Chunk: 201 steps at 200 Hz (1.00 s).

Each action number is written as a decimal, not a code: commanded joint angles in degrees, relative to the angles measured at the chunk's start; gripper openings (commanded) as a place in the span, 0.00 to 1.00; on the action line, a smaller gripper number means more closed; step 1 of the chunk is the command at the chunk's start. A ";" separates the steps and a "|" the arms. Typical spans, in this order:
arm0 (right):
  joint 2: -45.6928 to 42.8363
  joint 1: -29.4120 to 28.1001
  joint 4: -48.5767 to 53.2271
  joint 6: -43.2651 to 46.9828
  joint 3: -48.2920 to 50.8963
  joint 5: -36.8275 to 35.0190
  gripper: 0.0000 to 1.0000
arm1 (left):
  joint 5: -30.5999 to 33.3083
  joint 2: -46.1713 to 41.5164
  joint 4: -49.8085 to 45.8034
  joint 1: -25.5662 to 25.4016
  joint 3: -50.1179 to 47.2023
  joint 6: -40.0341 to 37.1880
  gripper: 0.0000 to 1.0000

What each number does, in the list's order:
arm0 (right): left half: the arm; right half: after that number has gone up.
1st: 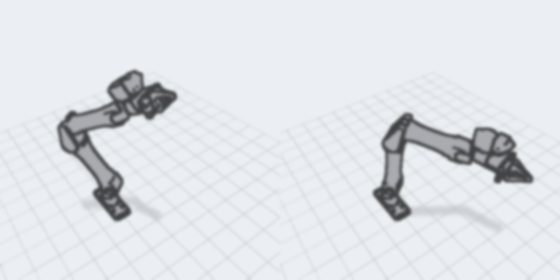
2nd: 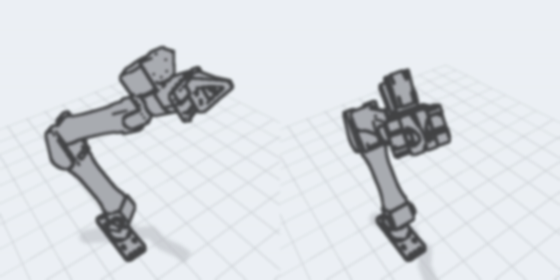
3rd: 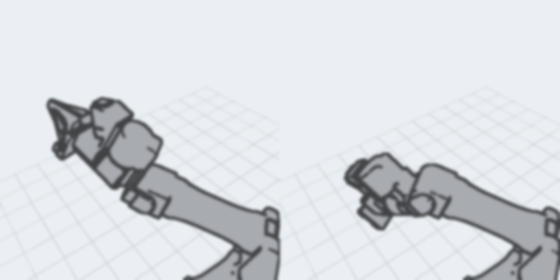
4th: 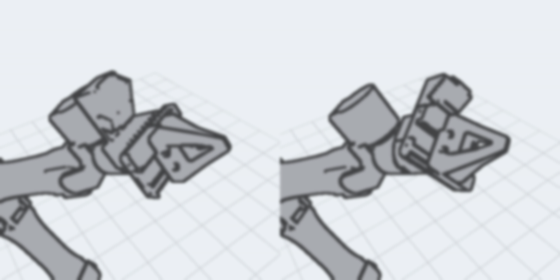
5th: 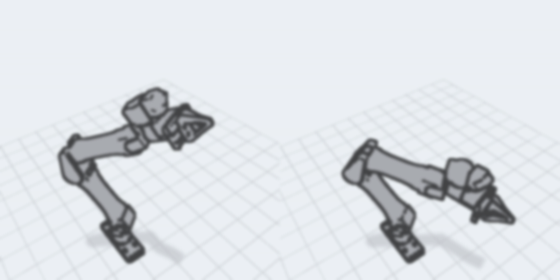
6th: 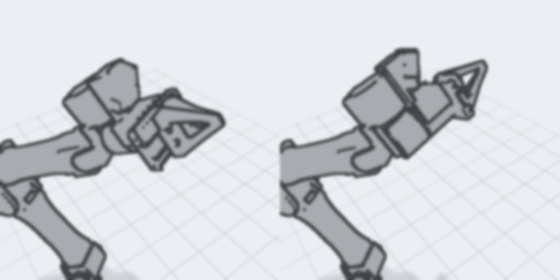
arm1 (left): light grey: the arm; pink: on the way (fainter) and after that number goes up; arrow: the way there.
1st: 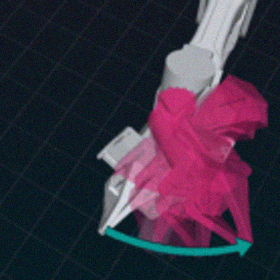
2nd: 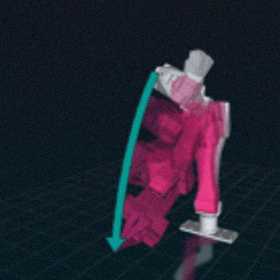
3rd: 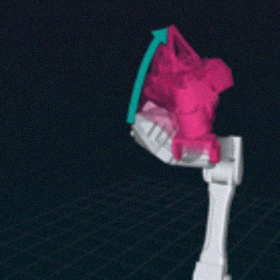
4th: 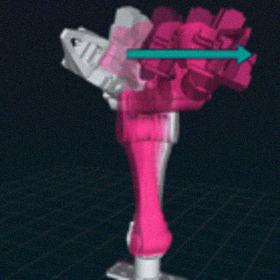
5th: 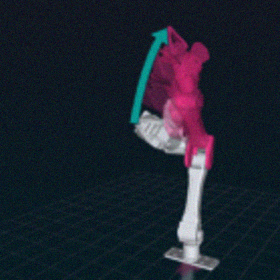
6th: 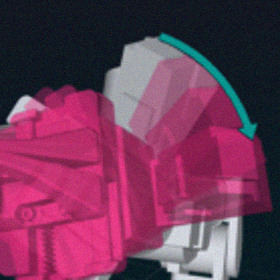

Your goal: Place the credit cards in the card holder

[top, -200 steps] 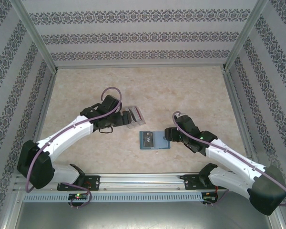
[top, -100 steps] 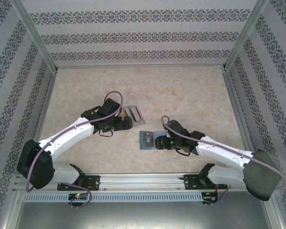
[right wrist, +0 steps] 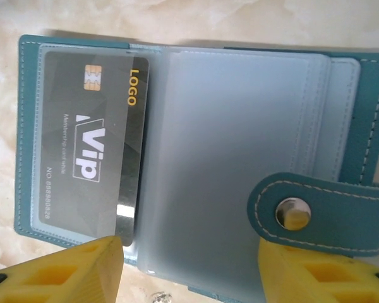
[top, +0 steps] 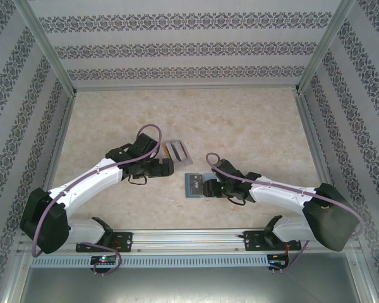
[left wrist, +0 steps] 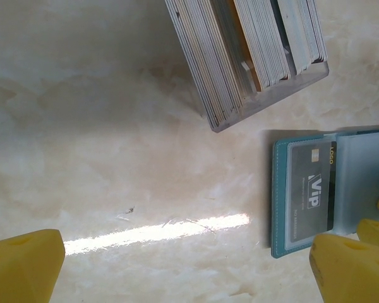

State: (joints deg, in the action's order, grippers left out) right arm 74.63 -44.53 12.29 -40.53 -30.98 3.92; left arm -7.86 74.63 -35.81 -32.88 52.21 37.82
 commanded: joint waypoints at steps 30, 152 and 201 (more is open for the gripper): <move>3.67 -1.49 -3.20 -1.04 -1.04 1.07 0.58 | 1.15 0.32 -2.15 0.27 0.10 -1.17 1.00; 9.43 -5.74 -10.55 -0.25 -7.99 8.42 0.54 | 4.07 -2.08 -1.01 0.64 -1.12 0.44 1.00; 17.69 -6.07 -22.78 -2.85 -10.10 16.68 0.53 | -10.87 -2.75 5.41 9.66 -7.11 4.18 0.99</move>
State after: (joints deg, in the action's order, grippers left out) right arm 87.48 -49.78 -2.11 -40.93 -39.57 14.63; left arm -11.40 72.79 -33.34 -27.14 48.07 39.48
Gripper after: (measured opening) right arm 0.545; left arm 0.993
